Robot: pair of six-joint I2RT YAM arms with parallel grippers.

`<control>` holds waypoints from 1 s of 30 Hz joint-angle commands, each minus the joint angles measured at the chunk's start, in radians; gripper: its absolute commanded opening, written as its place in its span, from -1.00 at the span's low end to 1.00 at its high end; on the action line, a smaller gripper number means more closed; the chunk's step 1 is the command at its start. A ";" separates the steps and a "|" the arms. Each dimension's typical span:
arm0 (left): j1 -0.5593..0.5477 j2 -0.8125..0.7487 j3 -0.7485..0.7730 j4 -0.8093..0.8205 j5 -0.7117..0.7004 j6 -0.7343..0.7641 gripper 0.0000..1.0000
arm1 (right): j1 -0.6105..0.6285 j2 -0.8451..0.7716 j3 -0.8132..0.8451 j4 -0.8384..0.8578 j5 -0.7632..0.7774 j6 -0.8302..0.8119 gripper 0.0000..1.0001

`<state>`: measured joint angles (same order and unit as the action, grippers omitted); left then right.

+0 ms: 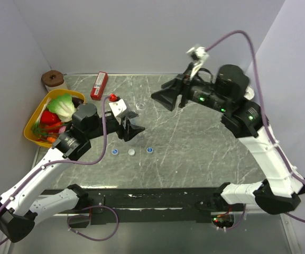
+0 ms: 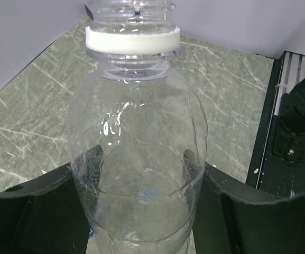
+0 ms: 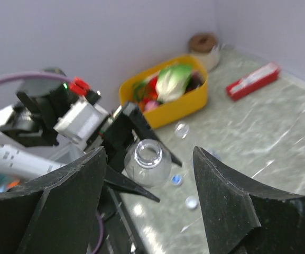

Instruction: Unscrew the bottle caps

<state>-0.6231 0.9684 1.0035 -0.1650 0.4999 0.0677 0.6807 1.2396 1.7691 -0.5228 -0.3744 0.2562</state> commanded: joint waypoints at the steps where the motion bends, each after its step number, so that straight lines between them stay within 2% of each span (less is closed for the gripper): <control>1: -0.006 -0.013 0.044 0.038 0.011 -0.006 0.21 | 0.037 0.072 0.053 -0.086 -0.066 0.029 0.47; 11: -0.006 -0.010 0.043 0.044 0.014 -0.017 0.21 | 0.088 0.121 0.023 -0.031 -0.077 0.063 0.43; 25: -0.006 -0.008 0.040 0.047 0.008 -0.022 0.20 | 0.137 0.181 0.049 -0.074 0.006 0.028 0.19; 29: -0.006 -0.010 0.040 0.045 0.005 -0.020 0.20 | 0.143 0.173 0.024 -0.052 0.015 0.026 0.02; 30: -0.006 -0.010 0.038 0.047 0.005 -0.019 0.20 | 0.143 0.173 0.026 -0.055 0.020 0.022 -0.10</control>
<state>-0.6235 0.9680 1.0046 -0.1619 0.4999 0.0586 0.8093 1.4124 1.7786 -0.5999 -0.3721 0.2905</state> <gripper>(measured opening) 0.647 0.520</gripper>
